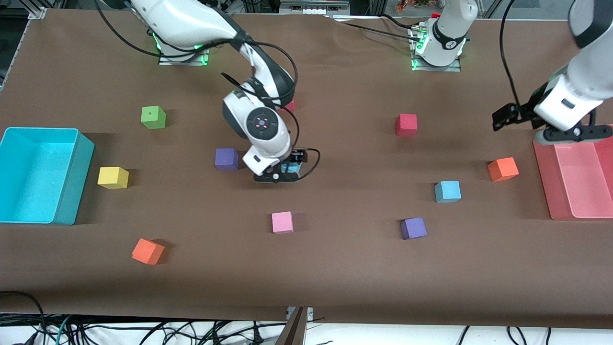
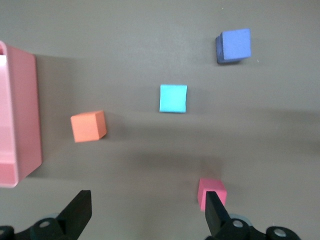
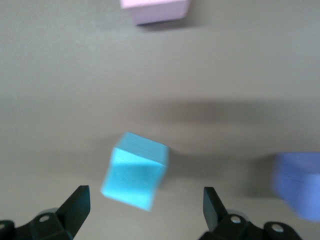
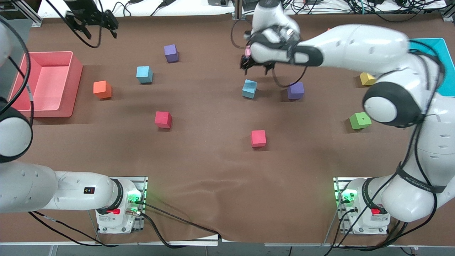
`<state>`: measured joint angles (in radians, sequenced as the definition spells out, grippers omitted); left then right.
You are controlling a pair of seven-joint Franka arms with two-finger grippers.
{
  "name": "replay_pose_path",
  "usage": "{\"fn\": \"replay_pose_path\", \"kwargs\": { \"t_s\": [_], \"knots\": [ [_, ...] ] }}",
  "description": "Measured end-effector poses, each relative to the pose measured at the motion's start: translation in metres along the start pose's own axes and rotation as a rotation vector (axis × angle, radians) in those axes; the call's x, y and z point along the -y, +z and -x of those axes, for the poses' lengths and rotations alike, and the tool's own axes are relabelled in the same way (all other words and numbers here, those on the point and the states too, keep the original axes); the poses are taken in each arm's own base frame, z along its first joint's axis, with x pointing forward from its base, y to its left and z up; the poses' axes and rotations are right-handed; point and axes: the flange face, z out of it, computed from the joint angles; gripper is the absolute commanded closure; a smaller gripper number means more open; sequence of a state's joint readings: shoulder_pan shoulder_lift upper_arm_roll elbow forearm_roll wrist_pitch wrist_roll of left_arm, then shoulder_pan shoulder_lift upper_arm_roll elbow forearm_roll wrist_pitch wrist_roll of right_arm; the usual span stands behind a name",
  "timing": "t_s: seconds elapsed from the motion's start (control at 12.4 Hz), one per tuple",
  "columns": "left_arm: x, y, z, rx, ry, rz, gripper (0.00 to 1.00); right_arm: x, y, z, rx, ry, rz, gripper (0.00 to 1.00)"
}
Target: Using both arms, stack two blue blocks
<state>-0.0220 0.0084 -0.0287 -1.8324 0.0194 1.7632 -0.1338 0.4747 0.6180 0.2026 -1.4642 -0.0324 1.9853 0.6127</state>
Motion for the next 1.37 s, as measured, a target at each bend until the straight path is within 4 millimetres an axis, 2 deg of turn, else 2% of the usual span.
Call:
{"fn": "replay_pose_path", "kwargs": {
  "t_s": [0.16,0.24,0.32,0.48,0.65,0.81,0.97,1.13,1.21,1.29,1.37],
  "knots": [
    [-0.003,0.05,-0.019,-0.019,-0.002,0.007,0.0,-0.046,-0.054,-0.002,0.06,-0.06,-0.007,0.0],
    [-0.005,0.078,-0.027,-0.028,-0.002,0.01,0.0,-0.066,-0.072,-0.001,0.089,-0.084,-0.003,0.0],
    [-0.006,0.108,-0.032,-0.043,-0.001,0.013,0.0,-0.083,-0.084,0.0,0.109,-0.111,0.003,0.0],
    [-0.008,0.166,-0.034,-0.083,0.0,0.022,0.0,-0.101,-0.094,0.002,0.109,-0.19,-0.03,0.0],
    [-0.01,0.214,-0.033,-0.103,0.003,0.028,0.0,-0.108,-0.086,0.015,0.028,-0.259,-0.146,0.0],
    [-0.014,0.252,-0.038,-0.109,0.008,0.033,0.0,-0.119,-0.057,0.04,-0.073,-0.301,-0.266,0.0],
    [-0.021,0.282,-0.039,-0.096,0.019,0.034,0.0,-0.132,-0.027,0.059,-0.123,-0.338,-0.357,0.0],
    [-0.026,0.303,-0.039,-0.091,0.025,0.036,0.01,-0.137,-0.004,0.067,-0.139,-0.435,-0.444,0.0],
    [-0.028,0.31,-0.039,-0.089,0.029,0.037,0.12,-0.138,0.005,0.068,-0.153,-0.491,-0.494,0.0],
    [-0.031,0.315,-0.038,-0.084,0.031,0.037,0.34,-0.139,0.016,0.067,-0.18,-0.548,-0.542,0.0],
    [-0.032,0.317,-0.038,-0.081,0.03,0.038,0.75,-0.141,0.03,0.063,-0.238,-0.598,-0.58,0.0]
  ]
}}
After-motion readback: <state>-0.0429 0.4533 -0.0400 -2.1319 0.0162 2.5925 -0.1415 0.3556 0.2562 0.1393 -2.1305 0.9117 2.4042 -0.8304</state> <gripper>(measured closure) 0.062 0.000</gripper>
